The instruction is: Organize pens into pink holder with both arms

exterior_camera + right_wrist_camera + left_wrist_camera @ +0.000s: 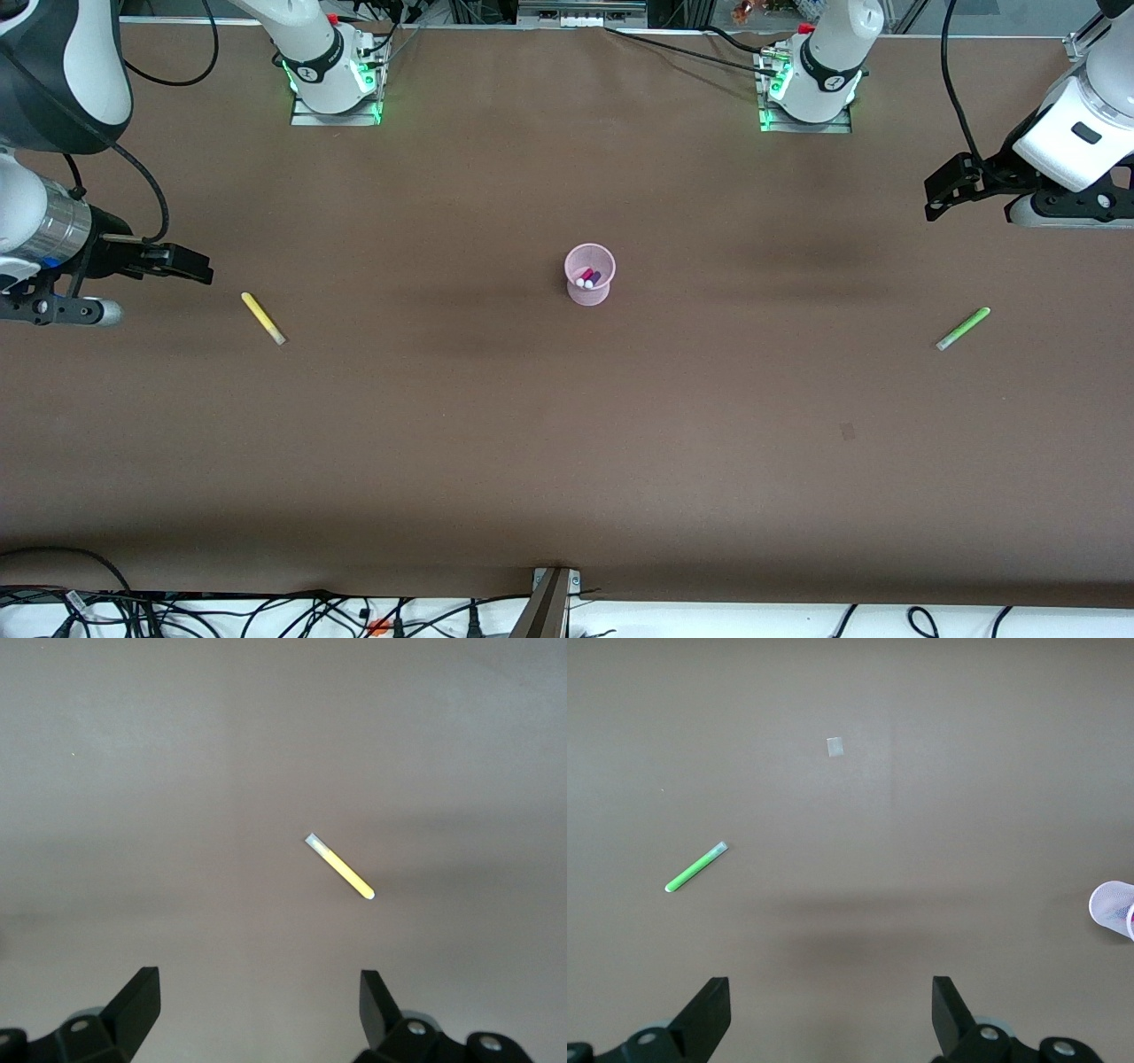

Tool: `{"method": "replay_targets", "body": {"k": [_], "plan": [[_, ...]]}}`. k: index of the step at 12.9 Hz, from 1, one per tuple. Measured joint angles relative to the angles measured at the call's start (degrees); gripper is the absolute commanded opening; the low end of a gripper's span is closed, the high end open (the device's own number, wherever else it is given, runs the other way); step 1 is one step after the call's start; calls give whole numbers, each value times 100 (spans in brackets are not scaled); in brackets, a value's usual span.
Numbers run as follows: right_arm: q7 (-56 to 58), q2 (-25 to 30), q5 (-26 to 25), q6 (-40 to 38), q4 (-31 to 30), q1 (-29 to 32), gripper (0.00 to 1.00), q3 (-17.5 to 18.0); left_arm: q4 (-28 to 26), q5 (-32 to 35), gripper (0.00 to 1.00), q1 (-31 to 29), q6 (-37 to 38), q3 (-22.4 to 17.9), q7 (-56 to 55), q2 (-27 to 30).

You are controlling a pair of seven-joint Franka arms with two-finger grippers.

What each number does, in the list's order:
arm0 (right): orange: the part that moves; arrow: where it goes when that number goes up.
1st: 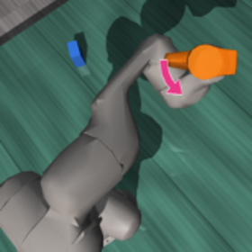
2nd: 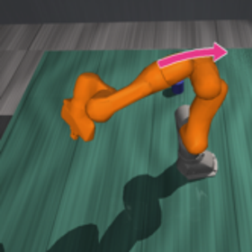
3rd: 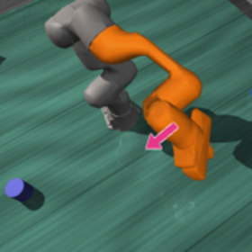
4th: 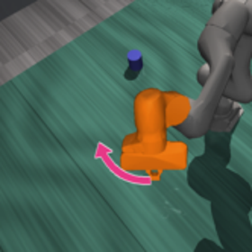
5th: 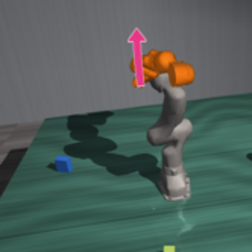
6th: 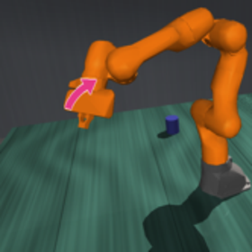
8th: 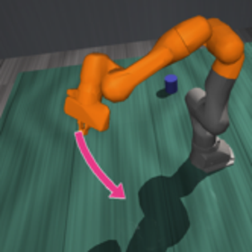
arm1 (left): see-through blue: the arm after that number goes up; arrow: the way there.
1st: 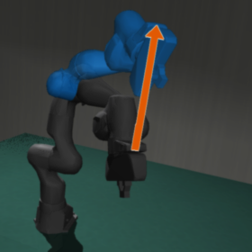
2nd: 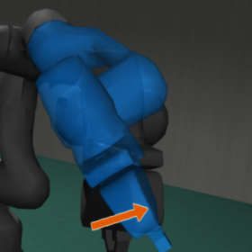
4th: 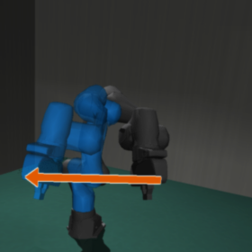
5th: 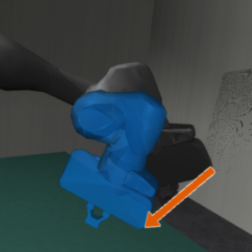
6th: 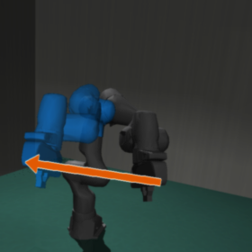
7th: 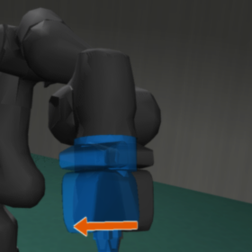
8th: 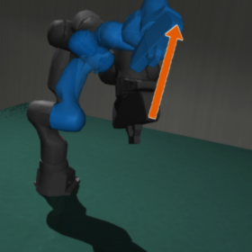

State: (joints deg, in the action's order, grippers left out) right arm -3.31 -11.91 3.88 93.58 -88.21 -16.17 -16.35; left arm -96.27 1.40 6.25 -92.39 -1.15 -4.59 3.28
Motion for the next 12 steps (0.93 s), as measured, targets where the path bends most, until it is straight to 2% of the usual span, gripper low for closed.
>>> {"method": "replay_targets", "body": {"k": [5, 12], "plan": [[-198, 33, -197, 21, 50, -18, 99, 69, 5, 0, 100, 7, 8, 81, 0, 0], [-594, 271, -521, 25, 20, 1217, 99, 1654, 10, 0, 100, 19, 14, 181, 0, -1]]}}
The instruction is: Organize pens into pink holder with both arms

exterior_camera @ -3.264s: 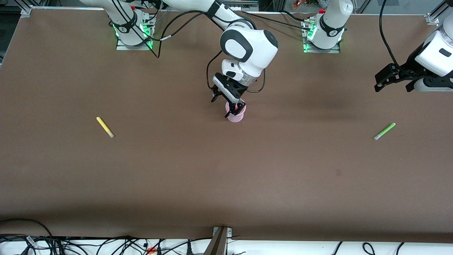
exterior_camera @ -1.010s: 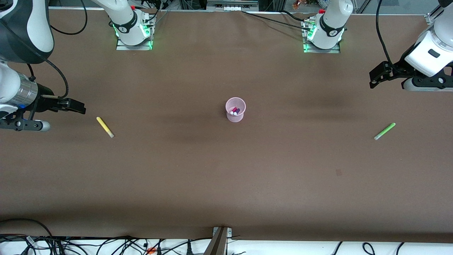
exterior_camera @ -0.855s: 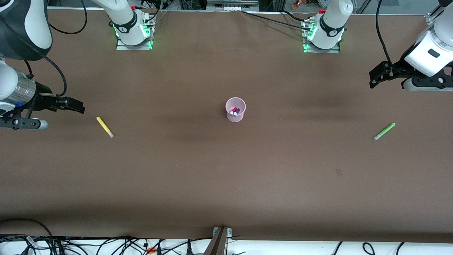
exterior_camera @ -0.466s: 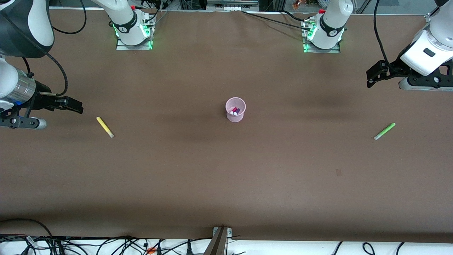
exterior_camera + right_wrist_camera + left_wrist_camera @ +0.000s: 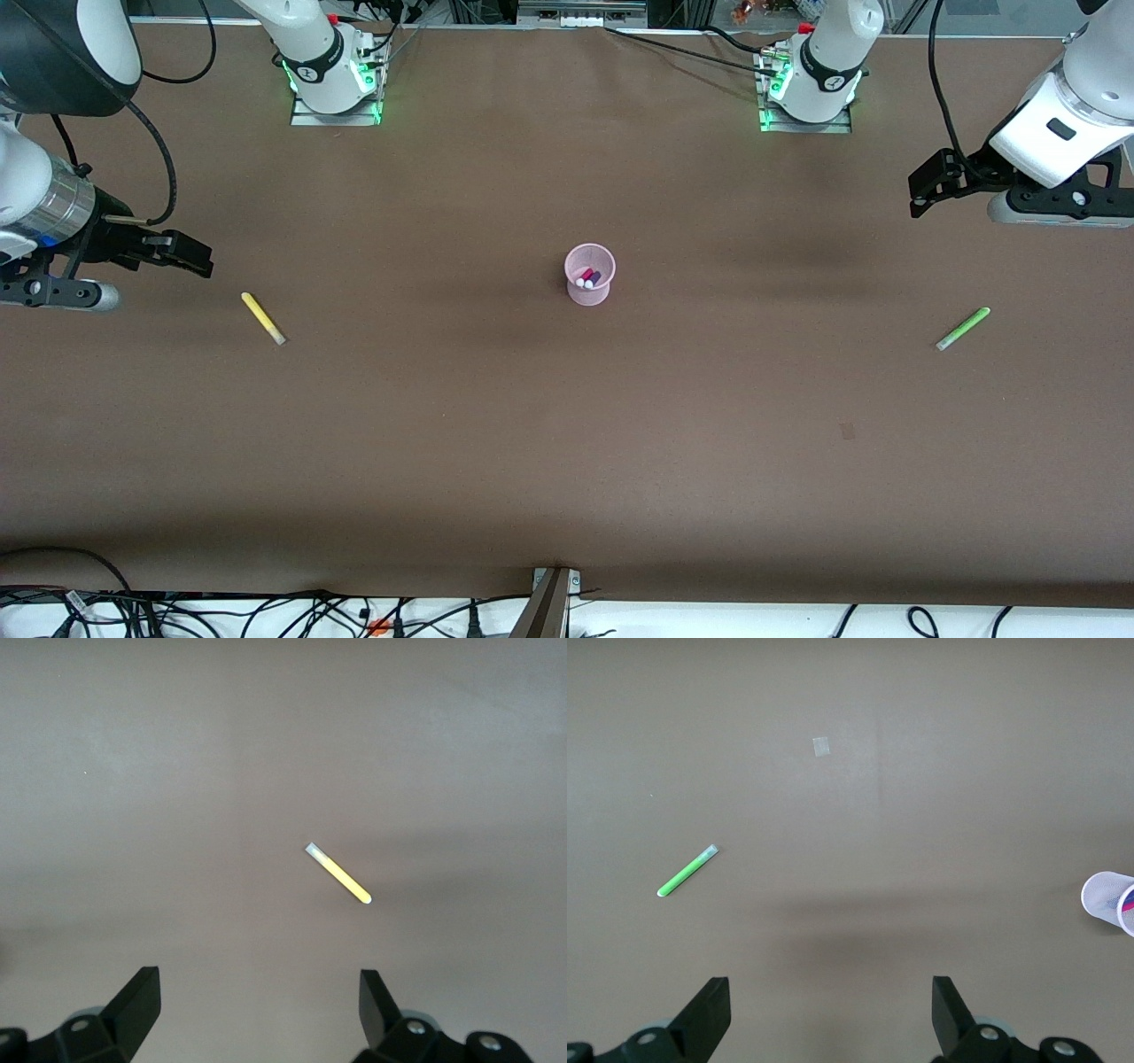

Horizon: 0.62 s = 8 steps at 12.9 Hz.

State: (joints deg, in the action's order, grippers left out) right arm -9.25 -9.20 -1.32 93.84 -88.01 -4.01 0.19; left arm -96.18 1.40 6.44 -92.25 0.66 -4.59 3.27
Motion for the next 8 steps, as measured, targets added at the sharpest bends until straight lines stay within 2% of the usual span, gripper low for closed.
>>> {"method": "replay_targets", "body": {"k": [4, 8], "plan": [[-1, 3, -1, 67, -65, 228, 99, 200, 5, 0, 100, 0, 3, 12, 0, 0], [-1, 3, 0, 118, -66, 235, 99, 226, 48, 0, 100, 1, 3, 35, 0, 0]]}}
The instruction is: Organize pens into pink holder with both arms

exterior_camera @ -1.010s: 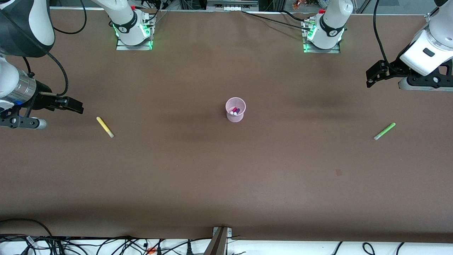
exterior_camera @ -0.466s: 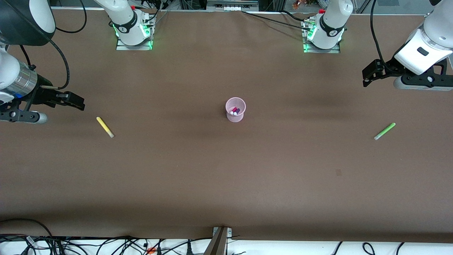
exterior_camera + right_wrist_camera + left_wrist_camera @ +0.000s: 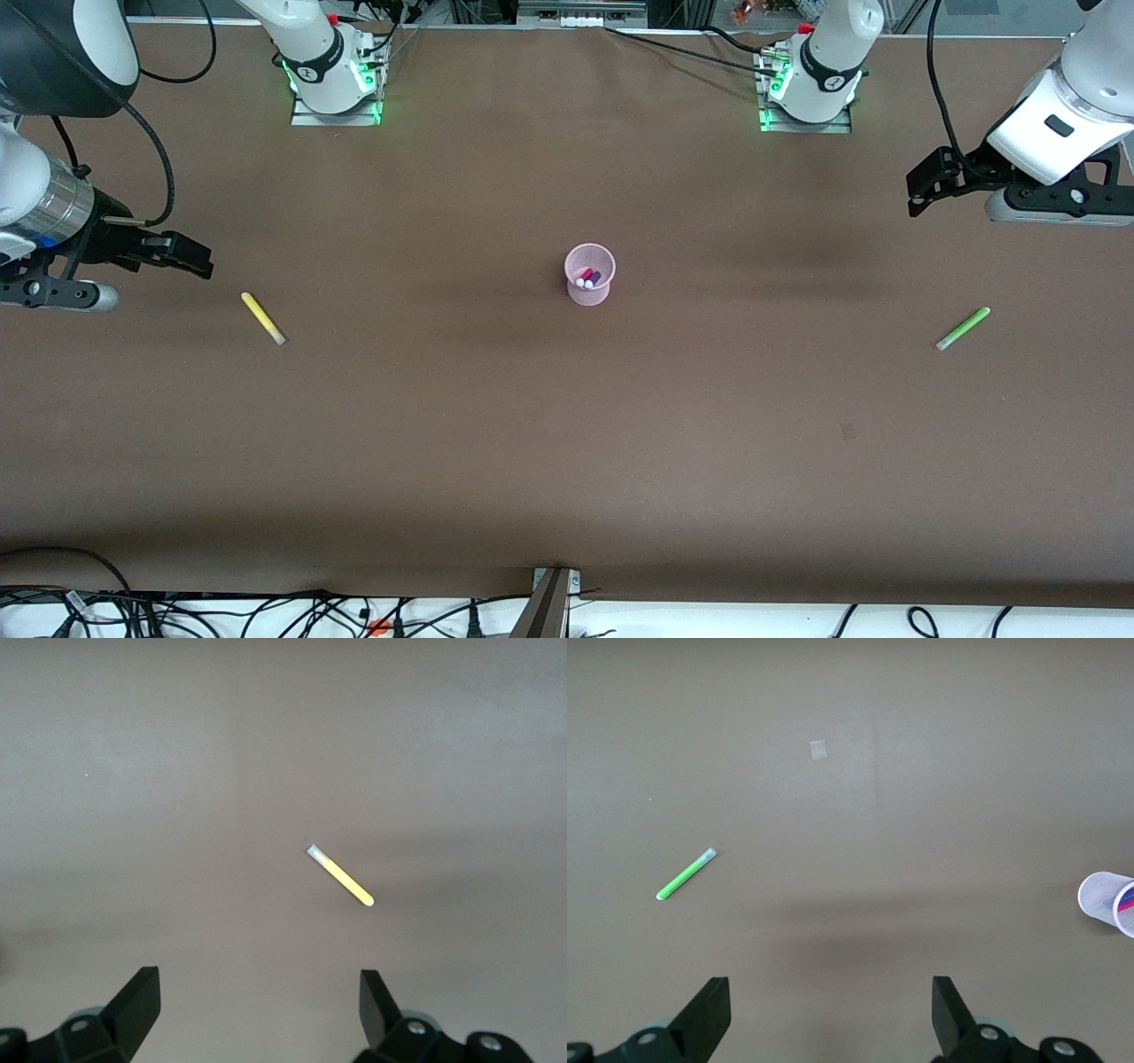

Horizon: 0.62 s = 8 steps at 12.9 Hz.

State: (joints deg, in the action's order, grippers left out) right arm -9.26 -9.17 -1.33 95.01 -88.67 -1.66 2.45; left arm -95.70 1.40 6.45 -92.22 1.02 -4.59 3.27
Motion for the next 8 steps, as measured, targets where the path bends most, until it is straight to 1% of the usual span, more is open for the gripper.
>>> {"method": "replay_targets", "body": {"k": [8], "plan": [[-89, -21, 1, 96, -54, 1, 99, 11, 6, 0, 100, 0, 0, 9, 0, 0]]}}
